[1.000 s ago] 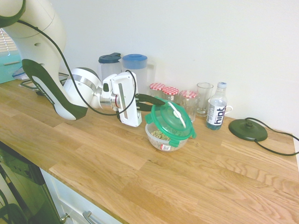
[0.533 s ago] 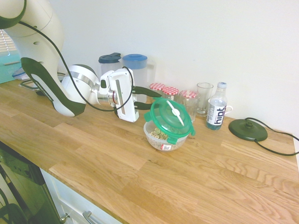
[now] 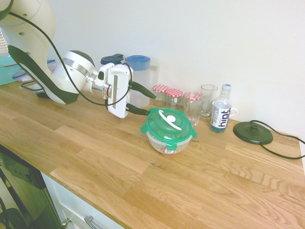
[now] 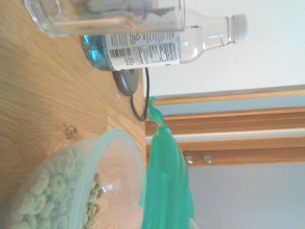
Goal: Cover the lid of food container
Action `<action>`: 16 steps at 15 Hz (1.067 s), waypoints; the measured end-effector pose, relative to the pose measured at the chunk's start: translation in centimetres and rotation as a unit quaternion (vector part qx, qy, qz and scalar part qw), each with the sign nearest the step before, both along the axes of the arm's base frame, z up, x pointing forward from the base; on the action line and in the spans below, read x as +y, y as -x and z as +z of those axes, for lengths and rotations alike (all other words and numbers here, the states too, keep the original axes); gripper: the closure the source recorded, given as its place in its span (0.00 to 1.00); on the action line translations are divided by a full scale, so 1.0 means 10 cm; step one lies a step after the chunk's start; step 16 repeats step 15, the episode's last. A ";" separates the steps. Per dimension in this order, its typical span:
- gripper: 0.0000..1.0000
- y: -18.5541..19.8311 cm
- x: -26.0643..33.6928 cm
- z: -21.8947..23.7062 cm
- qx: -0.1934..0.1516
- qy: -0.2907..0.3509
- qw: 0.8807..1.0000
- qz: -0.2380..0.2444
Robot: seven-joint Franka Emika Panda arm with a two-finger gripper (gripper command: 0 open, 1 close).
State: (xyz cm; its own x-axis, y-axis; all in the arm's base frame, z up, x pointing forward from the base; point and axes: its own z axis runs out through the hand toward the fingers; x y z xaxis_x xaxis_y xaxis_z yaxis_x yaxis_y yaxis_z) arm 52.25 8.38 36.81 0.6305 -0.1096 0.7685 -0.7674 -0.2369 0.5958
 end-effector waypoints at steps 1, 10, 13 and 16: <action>0.00 0.00 0.03 0.11 0.002 -0.017 1.000 -0.006; 0.00 0.41 -0.11 0.77 0.043 -0.294 0.954 -0.046; 0.00 0.89 -0.25 1.00 0.055 -0.392 0.917 -0.052; 0.00 1.16 -0.35 1.22 0.056 -0.456 0.887 -0.050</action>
